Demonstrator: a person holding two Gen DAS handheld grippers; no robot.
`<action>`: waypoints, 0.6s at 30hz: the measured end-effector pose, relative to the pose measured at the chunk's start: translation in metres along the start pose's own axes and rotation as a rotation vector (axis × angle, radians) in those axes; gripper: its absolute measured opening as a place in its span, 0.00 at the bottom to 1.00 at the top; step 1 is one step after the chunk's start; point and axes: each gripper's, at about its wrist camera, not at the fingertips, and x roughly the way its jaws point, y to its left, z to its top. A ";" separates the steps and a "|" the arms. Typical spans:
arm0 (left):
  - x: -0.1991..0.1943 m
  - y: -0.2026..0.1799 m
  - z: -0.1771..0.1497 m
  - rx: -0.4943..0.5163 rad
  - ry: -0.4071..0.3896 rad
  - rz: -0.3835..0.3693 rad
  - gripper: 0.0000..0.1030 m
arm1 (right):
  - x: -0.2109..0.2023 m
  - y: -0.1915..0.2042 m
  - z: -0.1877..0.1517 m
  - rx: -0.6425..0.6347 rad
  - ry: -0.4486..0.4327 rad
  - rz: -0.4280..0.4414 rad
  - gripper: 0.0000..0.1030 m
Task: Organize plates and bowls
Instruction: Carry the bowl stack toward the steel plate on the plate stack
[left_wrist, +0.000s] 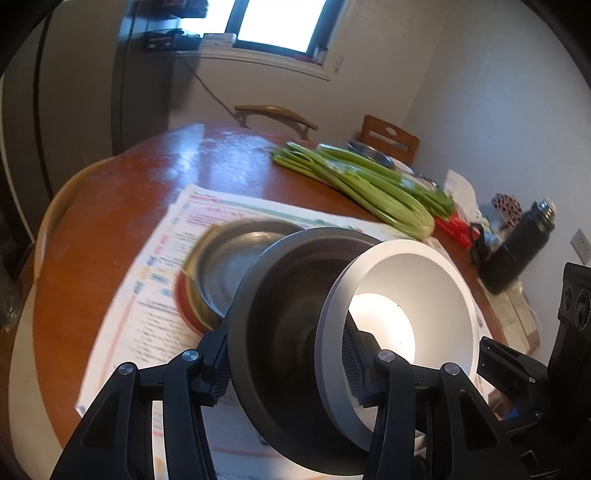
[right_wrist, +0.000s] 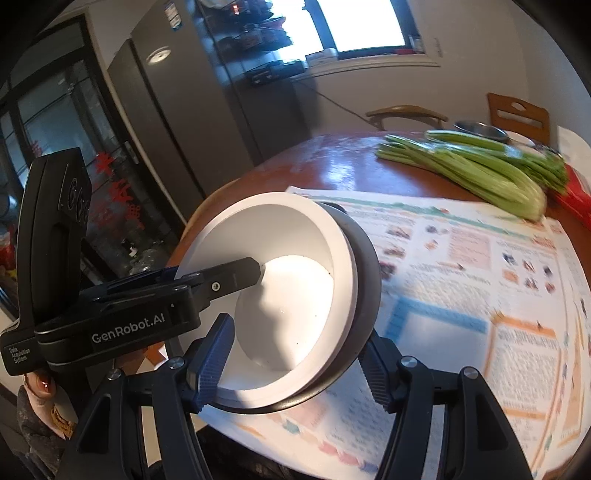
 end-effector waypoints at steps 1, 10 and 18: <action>0.000 0.004 0.004 -0.003 -0.005 0.006 0.50 | 0.004 0.002 0.004 -0.007 0.000 0.004 0.64; 0.018 0.034 0.039 -0.013 -0.019 0.029 0.50 | 0.035 0.015 0.043 -0.041 -0.006 0.013 0.64; 0.055 0.051 0.053 -0.024 0.031 0.022 0.50 | 0.067 0.007 0.058 -0.021 0.034 -0.010 0.64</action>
